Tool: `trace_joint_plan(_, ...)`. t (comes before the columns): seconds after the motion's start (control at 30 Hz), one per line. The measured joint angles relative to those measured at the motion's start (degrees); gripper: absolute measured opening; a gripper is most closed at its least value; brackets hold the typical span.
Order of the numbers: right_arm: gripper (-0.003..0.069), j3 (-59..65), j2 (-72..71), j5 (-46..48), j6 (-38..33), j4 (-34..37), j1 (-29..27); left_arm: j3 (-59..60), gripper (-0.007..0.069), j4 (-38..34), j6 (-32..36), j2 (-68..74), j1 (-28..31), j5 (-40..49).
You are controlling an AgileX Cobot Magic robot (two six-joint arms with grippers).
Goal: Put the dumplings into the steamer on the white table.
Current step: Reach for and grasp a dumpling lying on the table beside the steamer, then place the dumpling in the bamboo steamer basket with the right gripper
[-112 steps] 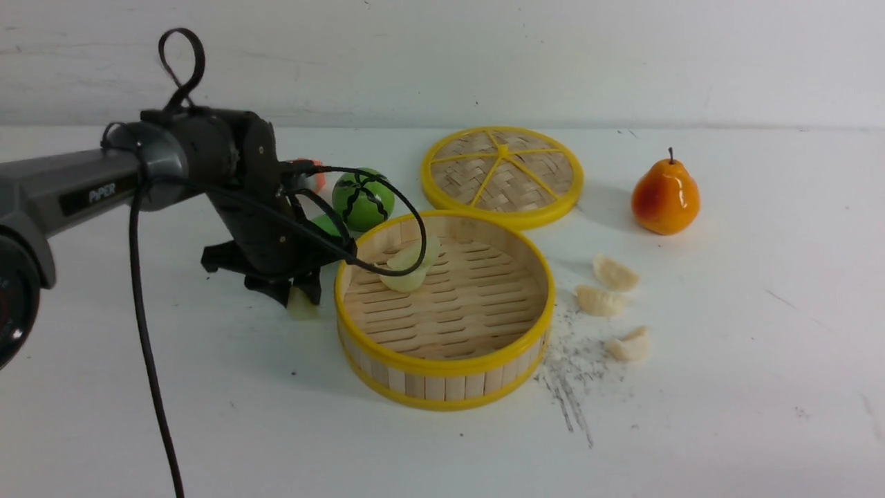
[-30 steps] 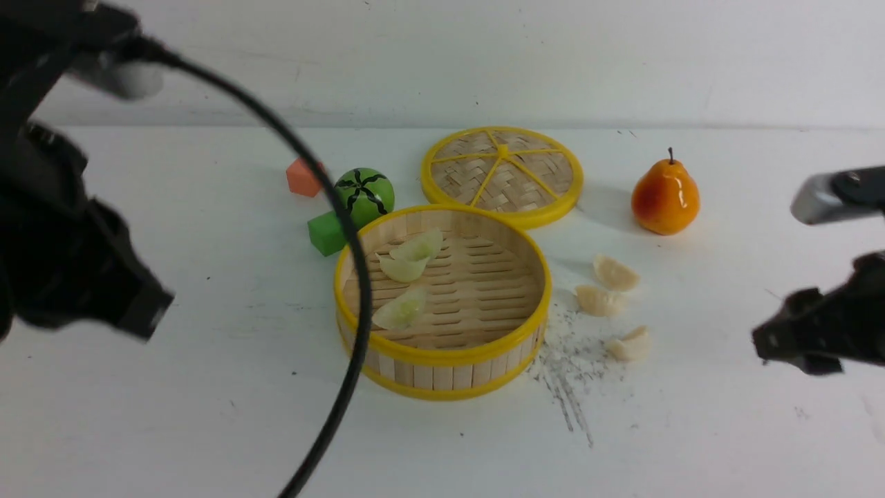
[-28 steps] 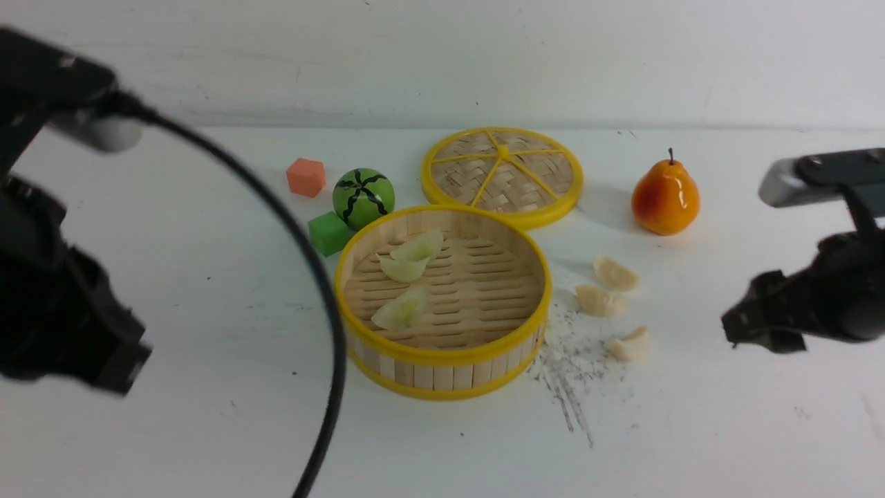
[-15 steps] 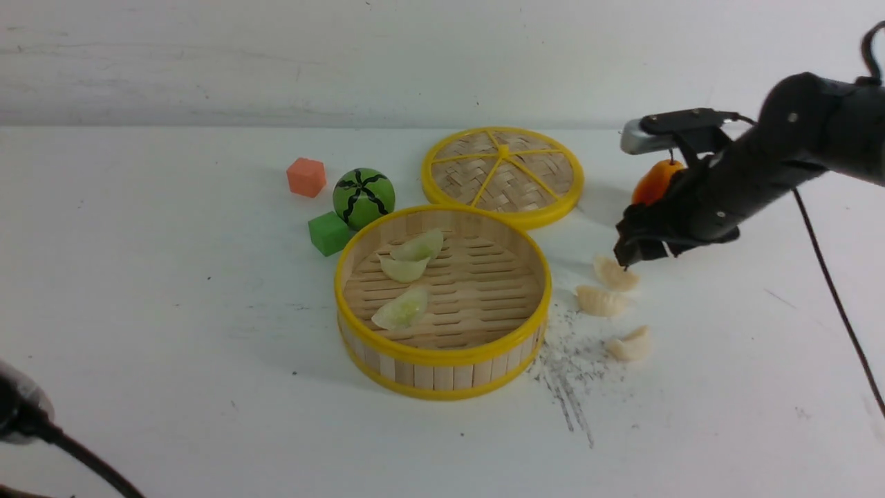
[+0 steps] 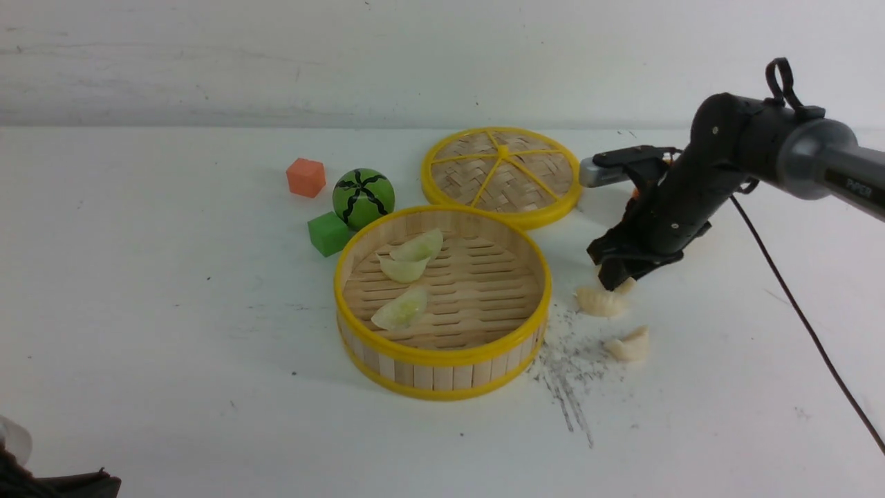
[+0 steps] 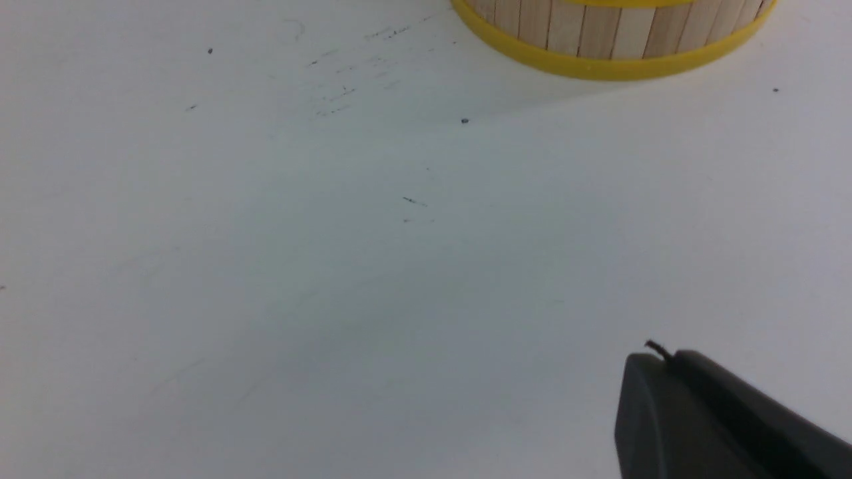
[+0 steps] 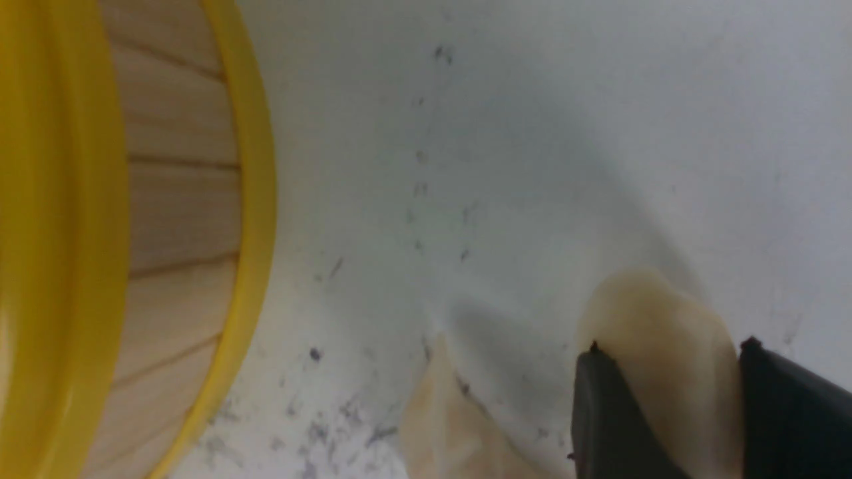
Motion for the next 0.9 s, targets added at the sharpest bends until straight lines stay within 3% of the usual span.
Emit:
trace_joint_plan(0.23,0.0237,-4.3,-8.0,4.3,-5.0,-0.2,1.2,0.0,-0.0013,0.1,0.0,0.0,0.0,-2.2)
trace_joint_plan(0.43,0.0237,-6.7,-11.4,0.6,-21.0,9.9,10.1,0.0,-0.0013,0.1,0.0,0.0,0.0,-3.2)
trace_joint_plan(0.53,0.0237,-6.7,-8.5,-1.7,-25.3,11.1,13.5,0.0,-0.0013,-0.1,0.0,0.0,0.0,-3.2)
trace_joint_plan(0.9,0.0237,-6.0,1.2,-7.3,-26.2,4.7,15.5,0.0,-0.0013,-2.9,0.0,0.0,0.0,-3.1)
